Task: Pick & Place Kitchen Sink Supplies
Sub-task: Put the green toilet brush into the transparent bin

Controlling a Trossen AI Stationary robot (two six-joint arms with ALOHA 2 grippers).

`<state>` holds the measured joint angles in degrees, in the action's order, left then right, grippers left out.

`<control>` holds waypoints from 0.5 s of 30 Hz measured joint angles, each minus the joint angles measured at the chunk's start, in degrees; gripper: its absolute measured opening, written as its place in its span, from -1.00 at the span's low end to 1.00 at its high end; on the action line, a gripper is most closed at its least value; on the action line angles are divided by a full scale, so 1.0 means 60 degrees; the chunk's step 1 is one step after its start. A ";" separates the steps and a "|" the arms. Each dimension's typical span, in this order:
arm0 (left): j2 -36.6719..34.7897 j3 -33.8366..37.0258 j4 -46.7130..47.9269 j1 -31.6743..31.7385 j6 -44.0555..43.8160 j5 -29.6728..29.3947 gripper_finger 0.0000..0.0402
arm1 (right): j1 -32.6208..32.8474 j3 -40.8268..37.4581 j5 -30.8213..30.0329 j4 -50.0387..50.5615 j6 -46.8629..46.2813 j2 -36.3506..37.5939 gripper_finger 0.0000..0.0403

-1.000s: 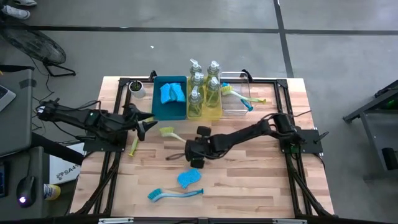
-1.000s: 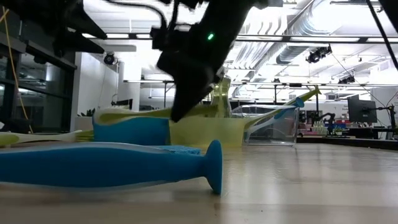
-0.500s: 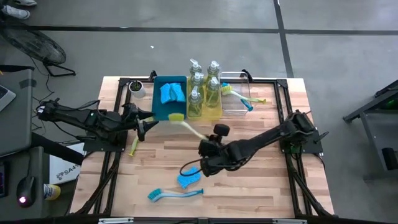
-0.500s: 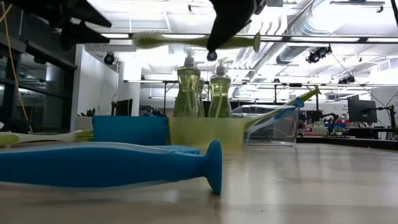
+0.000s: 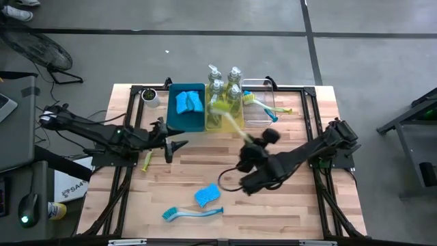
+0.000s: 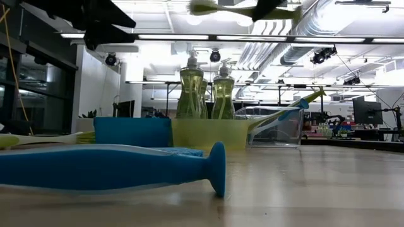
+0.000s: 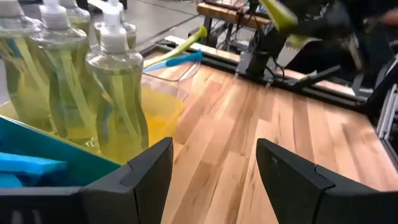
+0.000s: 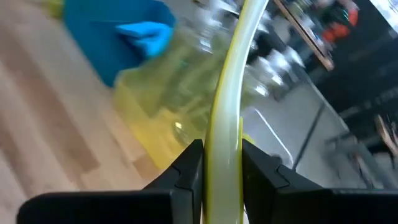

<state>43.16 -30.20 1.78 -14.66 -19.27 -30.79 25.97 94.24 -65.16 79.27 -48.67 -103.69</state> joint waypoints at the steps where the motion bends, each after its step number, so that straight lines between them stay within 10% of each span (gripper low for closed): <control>1: 0.0115 0.0000 -0.0058 0.0000 0.0000 0.0003 0.13 | 0.0076 0.0000 -0.0041 0.0759 -0.0832 0.0093 -0.67; 15: 0.0440 0.0000 -0.0358 0.0000 0.0168 0.0069 0.13 | -0.0446 -0.3409 0.0955 0.0647 -0.3458 0.3432 -0.67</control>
<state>45.80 -30.20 -0.36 -14.66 -18.26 -30.37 23.29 73.78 -59.43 83.15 -69.41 -83.10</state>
